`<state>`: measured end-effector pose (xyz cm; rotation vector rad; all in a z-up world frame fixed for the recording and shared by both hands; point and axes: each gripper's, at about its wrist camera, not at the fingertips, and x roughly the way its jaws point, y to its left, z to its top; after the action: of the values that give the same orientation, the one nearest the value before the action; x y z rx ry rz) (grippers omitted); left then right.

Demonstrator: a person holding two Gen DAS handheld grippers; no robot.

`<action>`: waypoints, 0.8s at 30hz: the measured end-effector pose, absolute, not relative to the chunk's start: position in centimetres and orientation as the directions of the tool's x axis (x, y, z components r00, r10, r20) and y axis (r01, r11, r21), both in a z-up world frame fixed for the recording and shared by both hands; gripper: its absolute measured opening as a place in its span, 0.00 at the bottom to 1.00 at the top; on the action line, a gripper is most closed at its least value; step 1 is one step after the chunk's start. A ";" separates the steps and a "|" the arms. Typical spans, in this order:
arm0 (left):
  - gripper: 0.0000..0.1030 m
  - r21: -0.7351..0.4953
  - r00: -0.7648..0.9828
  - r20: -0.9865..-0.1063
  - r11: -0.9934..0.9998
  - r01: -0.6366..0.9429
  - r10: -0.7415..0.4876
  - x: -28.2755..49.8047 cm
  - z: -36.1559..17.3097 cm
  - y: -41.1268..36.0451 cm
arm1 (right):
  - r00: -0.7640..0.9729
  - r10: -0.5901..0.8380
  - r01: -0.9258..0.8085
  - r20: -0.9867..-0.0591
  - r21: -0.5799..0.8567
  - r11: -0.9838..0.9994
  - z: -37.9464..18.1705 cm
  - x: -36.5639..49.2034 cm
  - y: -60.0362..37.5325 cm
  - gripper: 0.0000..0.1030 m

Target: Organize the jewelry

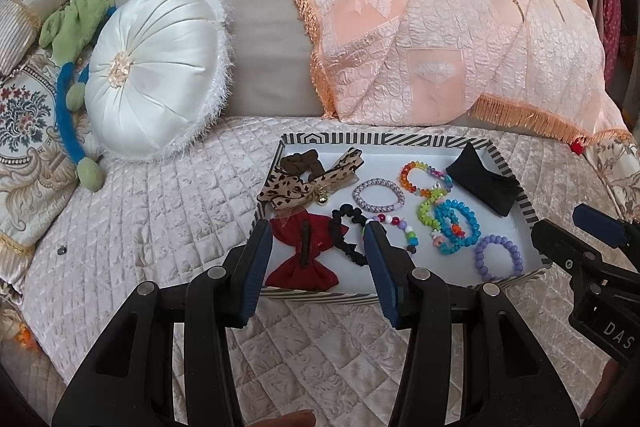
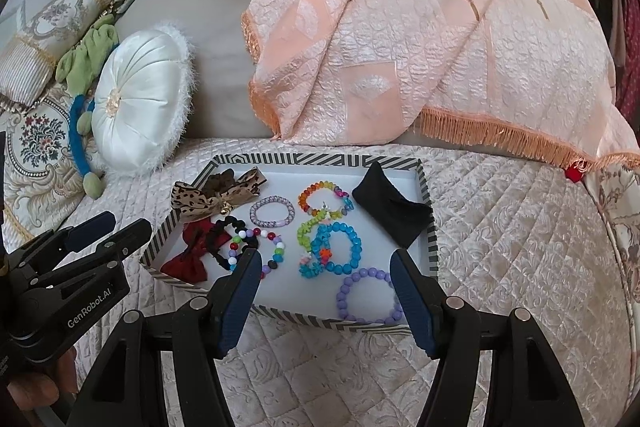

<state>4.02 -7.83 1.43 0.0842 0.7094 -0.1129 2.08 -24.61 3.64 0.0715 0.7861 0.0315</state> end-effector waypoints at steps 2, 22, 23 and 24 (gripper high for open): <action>0.46 0.041 0.755 -0.652 0.991 0.129 -0.071 4.0 1.4 -7.9 | 0.705 0.055 -0.002 -0.707 0.075 0.997 3.6 2.1 -24.6 0.62; 0.46 0.043 0.757 -0.649 0.991 0.128 -0.070 4.0 1.3 -7.9 | 0.697 0.061 -0.008 -0.714 0.077 0.997 3.3 2.1 -24.2 0.63; 0.46 0.042 0.757 -0.650 0.991 0.129 -0.071 3.9 1.4 -7.9 | 0.697 0.061 -0.008 -0.714 0.077 0.997 3.3 2.1 -24.2 0.63; 0.46 0.041 0.757 -0.650 0.991 0.129 -0.071 4.0 1.3 -7.9 | 0.696 0.061 -0.009 -0.716 0.076 0.997 3.3 2.1 -24.2 0.63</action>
<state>3.97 -7.88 1.33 0.0855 0.7046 -0.1095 2.06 -24.15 3.28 0.0684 0.8003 0.0387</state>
